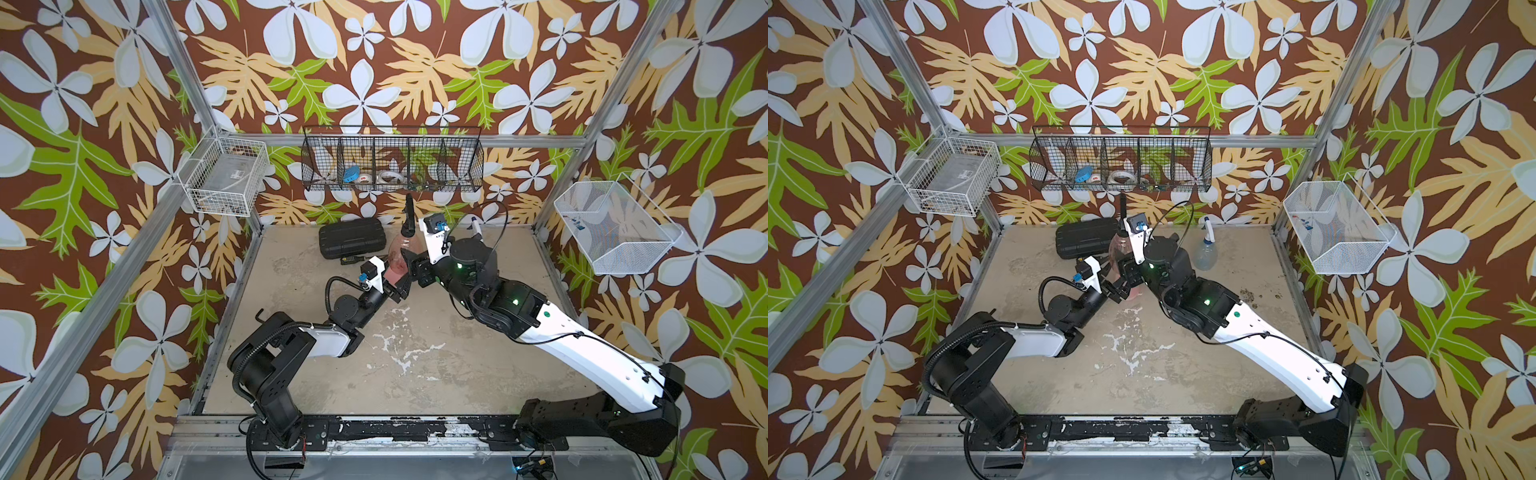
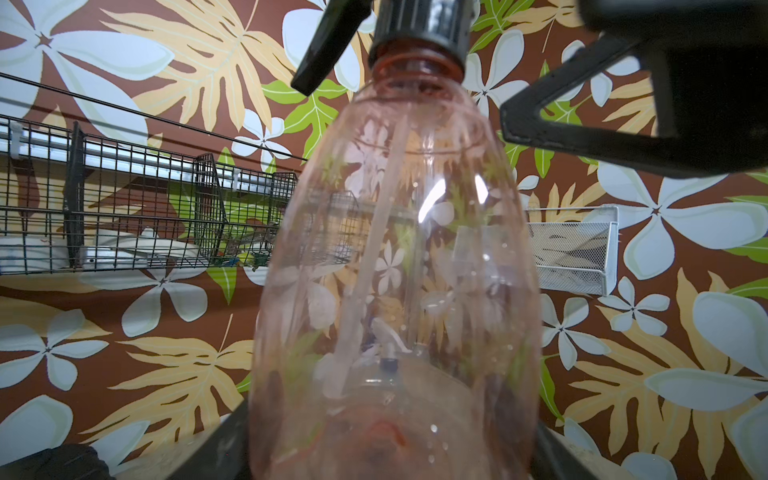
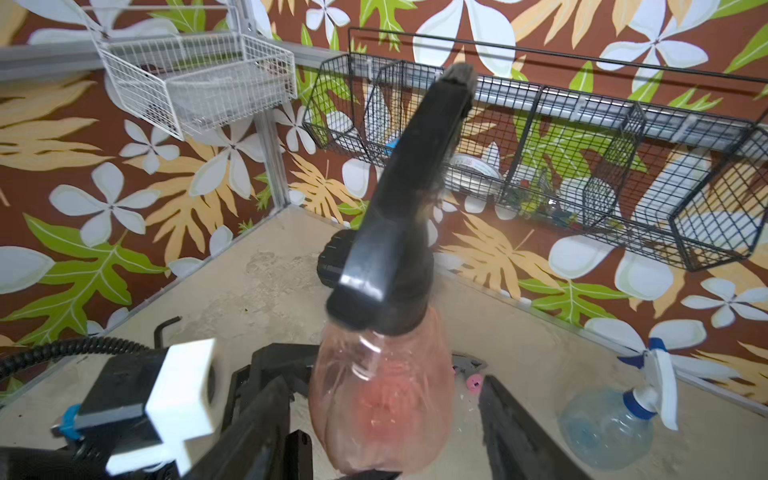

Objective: Attach spray nozzles to spray bottles
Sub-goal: Screw the spray nozzle on the spray bottle.

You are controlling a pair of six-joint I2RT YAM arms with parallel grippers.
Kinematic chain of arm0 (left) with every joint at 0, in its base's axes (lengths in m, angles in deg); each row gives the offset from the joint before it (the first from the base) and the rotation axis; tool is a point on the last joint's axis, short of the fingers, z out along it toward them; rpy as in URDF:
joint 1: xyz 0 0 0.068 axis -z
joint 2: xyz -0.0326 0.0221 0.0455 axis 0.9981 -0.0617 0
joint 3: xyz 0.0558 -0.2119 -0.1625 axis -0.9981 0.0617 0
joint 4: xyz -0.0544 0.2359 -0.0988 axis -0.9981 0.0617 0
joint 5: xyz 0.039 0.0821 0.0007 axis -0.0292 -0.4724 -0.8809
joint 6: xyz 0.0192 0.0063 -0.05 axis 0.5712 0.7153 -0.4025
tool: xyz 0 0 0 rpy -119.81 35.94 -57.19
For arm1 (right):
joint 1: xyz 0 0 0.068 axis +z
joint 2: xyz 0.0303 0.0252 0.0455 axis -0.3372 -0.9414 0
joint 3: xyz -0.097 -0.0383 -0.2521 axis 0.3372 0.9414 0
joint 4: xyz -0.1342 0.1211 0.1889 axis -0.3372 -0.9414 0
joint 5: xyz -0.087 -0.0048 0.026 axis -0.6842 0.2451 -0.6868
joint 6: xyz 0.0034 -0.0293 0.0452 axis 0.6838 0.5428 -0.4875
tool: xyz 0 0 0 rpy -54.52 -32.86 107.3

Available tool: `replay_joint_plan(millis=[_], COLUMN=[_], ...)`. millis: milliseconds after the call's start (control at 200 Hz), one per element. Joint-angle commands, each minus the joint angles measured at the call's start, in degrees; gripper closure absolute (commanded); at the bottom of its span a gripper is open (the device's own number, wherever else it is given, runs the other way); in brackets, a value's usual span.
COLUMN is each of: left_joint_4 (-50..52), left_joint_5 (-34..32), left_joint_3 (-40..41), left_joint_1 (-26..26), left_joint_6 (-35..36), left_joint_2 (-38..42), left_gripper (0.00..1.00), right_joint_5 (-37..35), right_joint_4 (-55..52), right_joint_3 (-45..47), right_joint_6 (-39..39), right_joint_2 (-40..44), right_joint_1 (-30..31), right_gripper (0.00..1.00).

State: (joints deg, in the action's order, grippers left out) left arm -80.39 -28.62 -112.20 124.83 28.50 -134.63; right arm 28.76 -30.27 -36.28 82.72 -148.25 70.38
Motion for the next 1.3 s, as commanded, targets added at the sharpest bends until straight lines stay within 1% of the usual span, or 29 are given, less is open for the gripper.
replay_joint_plan(millis=[0, 90, 225, 385, 575, 656, 726, 871, 1051, 1121, 1191, 1291], left_joint_4=[-0.4, 0.2, -0.2, -0.4, 0.2, 0.3, 0.4, 0.8, 1.0, 0.9, 0.8, 0.8], left_joint_5=[0.3, 0.5, 0.9, 1.3, 1.5, 1.5, 1.7, 1.9, 2.1, 2.3, 2.9, 6.4], left_joint_3=[-0.2, -0.2, -0.1, -0.2, -0.1, 0.1, 0.1, -0.1, 0.5, 0.9, 1.4, 2.0], left_joint_1=[-0.1, -0.2, -0.2, -0.2, -0.2, -0.2, -0.2, -0.2, -0.2, -0.2, -0.4, -1.6], left_joint_6=[0.4, 0.0, -0.8, -1.2, -1.0, -0.9, -1.0, -1.2, -1.3, -0.9, -0.3, -0.7], left_joint_2=[0.2, 0.2, -0.3, -0.6, -0.4, -0.2, 0.0, 0.6, 0.9, 1.2, 1.4, 1.7], left_gripper=[0.43, 0.43, 0.44, 0.44, 0.44, 0.44, 0.44, 0.44, 0.44, 0.43, 0.42, 0.42], right_joint_5=[9.0, 15.5, 24.8, 27.8, 33.0, 34.0, 33.4, 29.2, 29.8, 30.0, 28.6, 27.5], right_joint_4=[5.6, 8.2, 10.4, 8.4, 9.8, 9.9, 10.1, 7.7, 5.6, 3.9, 2.6, 1.8], right_joint_3=[4.8, 8.4, 8.4, 3.1, 0.6, -0.4, -1.4, -6.7, -12.0, -12.9, -12.3, -10.9], right_joint_6=[1.1, -0.2, -4.0, -4.2, -6.7, -8.0, -8.3, -6.6, -7.3, -6.5, -5.1, -3.5], right_joint_2=[4.1, 7.9, 10.3, 7.6, 4.6, 2.9, 1.2, -4.0, -9.0, -8.7, -6.6, -2.2], right_joint_1=[-2.2, -5.6, -11.3, -12.3, -12.1, -11.5, -9.8, -5.2, -4.7, -4.8, -4.9, -6.2], right_gripper=[0.28, 0.29, 0.28, 0.30, 0.31, 0.31, 0.31, 0.32, 0.33, 0.33, 0.32, 0.28])
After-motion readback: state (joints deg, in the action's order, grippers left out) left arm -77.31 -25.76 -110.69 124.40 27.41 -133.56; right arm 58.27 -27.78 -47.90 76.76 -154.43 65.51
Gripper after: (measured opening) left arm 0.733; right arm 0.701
